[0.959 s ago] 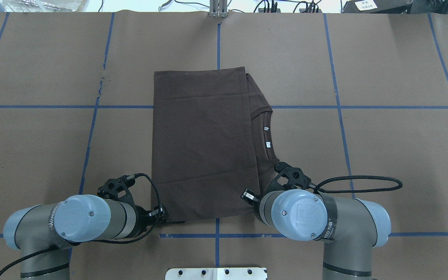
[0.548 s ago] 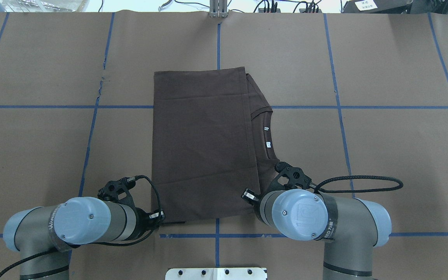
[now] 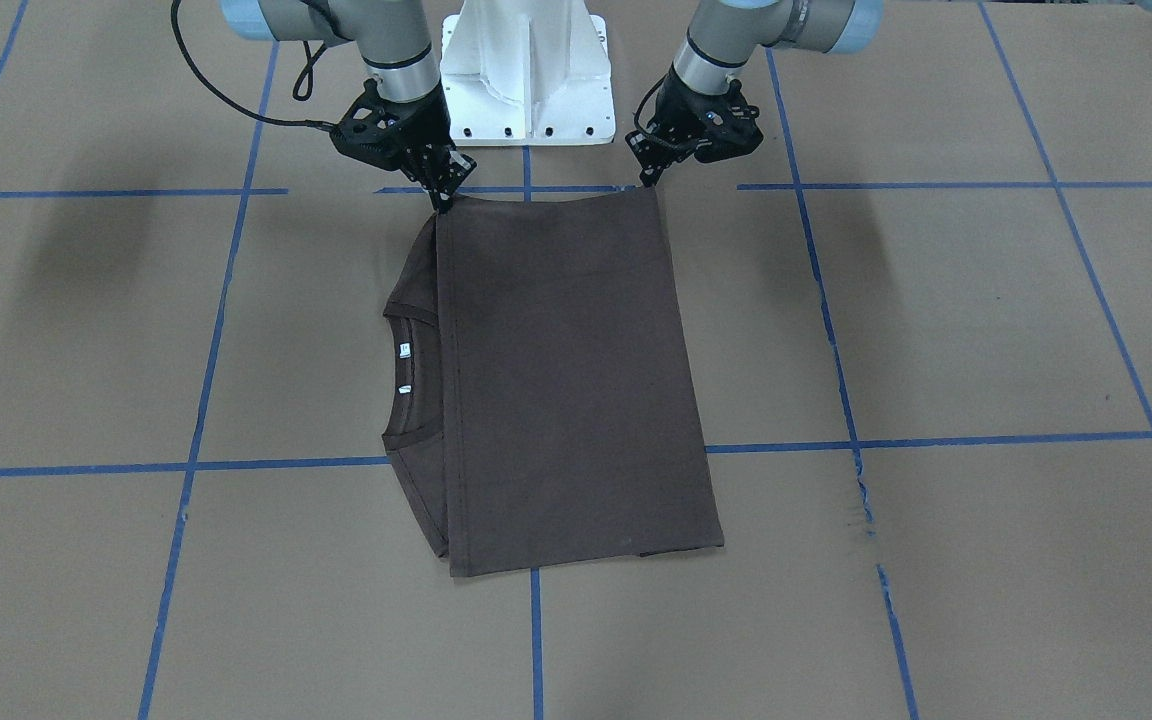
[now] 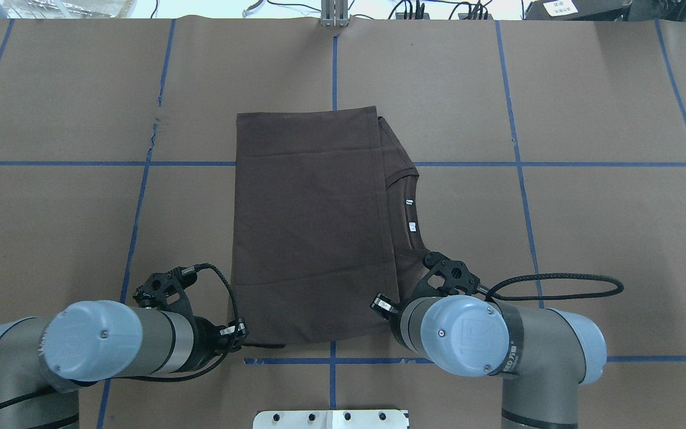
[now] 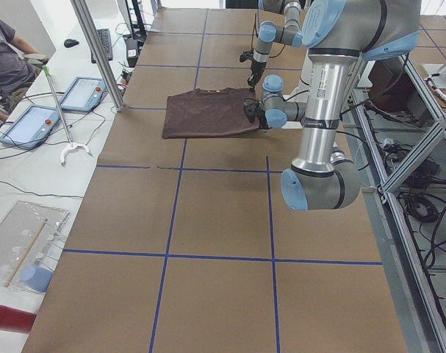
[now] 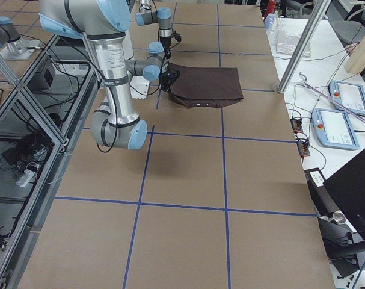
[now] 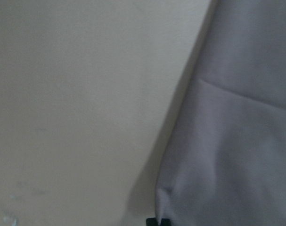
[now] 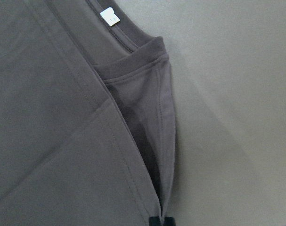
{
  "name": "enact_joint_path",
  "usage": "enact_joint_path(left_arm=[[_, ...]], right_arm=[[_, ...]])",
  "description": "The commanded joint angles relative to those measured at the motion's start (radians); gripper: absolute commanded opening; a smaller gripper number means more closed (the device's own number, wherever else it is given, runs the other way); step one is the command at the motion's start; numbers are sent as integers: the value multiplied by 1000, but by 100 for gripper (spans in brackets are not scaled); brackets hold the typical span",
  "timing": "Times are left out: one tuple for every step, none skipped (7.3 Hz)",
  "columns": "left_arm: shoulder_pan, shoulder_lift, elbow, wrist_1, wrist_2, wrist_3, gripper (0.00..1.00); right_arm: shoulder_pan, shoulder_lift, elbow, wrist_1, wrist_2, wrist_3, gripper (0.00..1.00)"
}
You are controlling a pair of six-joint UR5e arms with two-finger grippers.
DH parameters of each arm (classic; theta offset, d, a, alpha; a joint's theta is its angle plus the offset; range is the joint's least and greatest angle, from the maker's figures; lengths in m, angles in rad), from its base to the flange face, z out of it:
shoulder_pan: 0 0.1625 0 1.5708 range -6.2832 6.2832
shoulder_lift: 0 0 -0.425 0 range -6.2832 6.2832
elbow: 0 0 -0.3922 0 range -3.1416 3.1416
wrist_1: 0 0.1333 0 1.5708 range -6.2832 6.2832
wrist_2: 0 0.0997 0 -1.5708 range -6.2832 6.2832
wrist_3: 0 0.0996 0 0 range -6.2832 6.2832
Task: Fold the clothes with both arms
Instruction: 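Grasp the near edge with both grippers and fold it over toward the far edge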
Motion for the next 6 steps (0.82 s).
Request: enact_joint_path(left_arm=[[39,21,-100,27,-19,-93,0],[51,17,-97,37,-20,-167,0],[51,-4,-94,72,-21,-164,0],[16,-46,-87,144,-13,-117,0],[-104,-122,-50,169,-11,-1,0],[-172,-171,14,168,-7,64,0]], right_arm=[[-96,-111,138,-12,-5,50,0],[-100,-136,194,-12,-3,51,0],[-79,-121,215,-13,-7,54,0],[4,-99,200,-13,3,41,0],[113,-46,165,-13,30,19,0],[202,44,48,-7,111,-10,0]])
